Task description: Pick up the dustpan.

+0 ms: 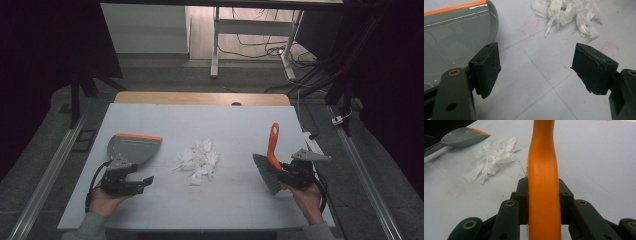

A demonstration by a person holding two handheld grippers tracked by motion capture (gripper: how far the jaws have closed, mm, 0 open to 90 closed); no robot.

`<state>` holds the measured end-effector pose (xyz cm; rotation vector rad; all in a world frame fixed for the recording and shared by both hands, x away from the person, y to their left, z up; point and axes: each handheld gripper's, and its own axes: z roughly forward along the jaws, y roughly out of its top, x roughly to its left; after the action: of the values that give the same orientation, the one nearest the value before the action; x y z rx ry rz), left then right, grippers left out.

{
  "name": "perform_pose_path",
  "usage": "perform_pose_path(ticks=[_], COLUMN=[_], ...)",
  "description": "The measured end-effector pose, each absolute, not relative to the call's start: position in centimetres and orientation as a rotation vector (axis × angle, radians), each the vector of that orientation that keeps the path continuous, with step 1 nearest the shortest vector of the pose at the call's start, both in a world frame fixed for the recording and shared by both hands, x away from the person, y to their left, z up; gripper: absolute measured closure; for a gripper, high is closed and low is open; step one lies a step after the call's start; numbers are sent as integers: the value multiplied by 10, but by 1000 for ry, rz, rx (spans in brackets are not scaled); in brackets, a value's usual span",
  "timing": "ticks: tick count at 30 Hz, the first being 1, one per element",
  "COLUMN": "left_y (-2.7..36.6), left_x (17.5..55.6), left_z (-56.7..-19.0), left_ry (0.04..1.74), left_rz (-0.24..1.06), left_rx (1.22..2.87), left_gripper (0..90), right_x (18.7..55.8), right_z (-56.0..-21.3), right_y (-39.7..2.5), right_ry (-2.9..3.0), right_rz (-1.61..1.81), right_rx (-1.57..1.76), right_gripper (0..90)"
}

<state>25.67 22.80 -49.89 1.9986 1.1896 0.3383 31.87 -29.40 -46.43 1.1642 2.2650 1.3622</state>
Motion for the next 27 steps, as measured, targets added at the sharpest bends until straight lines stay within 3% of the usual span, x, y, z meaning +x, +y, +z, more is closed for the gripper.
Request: perform_pose_path(ticks=[27], left_y=[231], left_x=[255], left_z=[-495], left_ry=[1179], left_rz=[319], left_rx=[2003], left_gripper=[248], right_x=[317], right_z=[-464], right_y=[-292], right_ry=[2259], right_rz=[1365], right_rx=[1132], right_gripper=[700])
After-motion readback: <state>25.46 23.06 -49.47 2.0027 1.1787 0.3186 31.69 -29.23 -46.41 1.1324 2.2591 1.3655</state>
